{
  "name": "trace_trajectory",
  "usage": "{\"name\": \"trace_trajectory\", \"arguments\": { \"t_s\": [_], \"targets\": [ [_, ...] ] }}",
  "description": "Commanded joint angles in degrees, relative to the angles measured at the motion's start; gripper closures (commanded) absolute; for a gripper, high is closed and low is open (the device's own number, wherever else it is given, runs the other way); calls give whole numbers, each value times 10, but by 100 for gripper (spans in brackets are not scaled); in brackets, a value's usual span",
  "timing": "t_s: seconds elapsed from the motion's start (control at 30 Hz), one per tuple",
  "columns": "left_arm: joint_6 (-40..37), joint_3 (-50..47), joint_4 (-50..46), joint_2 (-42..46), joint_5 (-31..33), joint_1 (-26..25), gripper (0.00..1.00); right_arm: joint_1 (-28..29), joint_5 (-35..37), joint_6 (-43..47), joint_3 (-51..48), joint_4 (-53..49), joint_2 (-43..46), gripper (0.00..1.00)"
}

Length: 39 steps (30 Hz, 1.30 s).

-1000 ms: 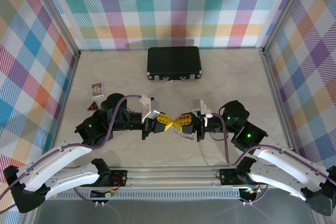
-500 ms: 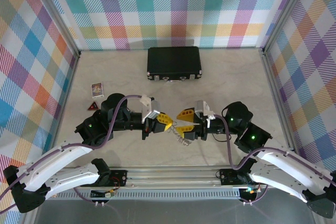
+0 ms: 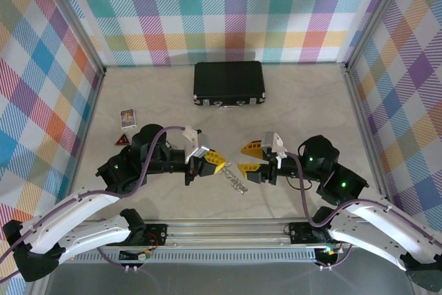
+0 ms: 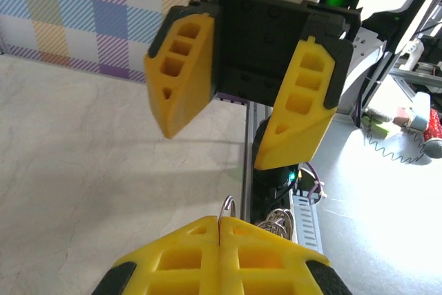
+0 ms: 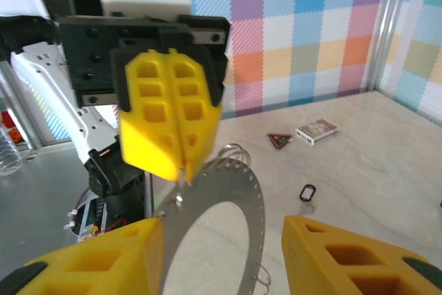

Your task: Put the keys on the keyring

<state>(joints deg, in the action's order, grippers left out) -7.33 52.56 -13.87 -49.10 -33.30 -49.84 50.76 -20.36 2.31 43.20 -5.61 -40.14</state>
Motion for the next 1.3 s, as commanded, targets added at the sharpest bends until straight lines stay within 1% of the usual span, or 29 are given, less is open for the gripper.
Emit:
{"name": "trace_trajectory", "arguments": {
  "t_s": [0.0,0.1,0.2,0.27,0.4,0.53,0.67,0.73,0.8,0.83,0.93,1.1,1.27],
  "targets": [
    [-3,5,-2,24,22,-2,100,3,51,-7,48,-40,-31,46],
    [12,-15,-8,39,60,-2,100,1,80,-13,88,-77,-85,41],
    [34,-45,-8,65,97,-2,100,-20,79,-33,136,-106,-155,37],
    [46,-61,-13,83,113,-2,100,-41,69,-53,166,-120,-207,36],
    [75,-89,-15,125,146,-2,100,-91,24,-98,225,-133,-316,33],
    [92,-96,-49,163,183,-2,100,-112,-14,-109,294,-147,-433,29],
    [127,-115,-42,196,191,-2,100,-113,-51,-87,372,-165,-552,27],
    [145,-127,-36,210,196,-2,100,-113,-53,-79,436,-206,-616,27],
    [160,-138,-33,230,199,-2,100,-113,-72,-70,503,-247,-684,28],
    [164,-143,-34,241,202,-2,100,-113,-82,-72,527,-251,-711,28],
    [172,-150,-40,271,211,-1,100,-113,-112,-76,581,-252,-779,27],
    [179,-158,-37,296,198,-2,100,-98,-155,-70,671,-274,-878,32],
    [180,-156,-26,295,180,-2,100,-77,-185,-70,730,-285,-944,35]
  ]
}}
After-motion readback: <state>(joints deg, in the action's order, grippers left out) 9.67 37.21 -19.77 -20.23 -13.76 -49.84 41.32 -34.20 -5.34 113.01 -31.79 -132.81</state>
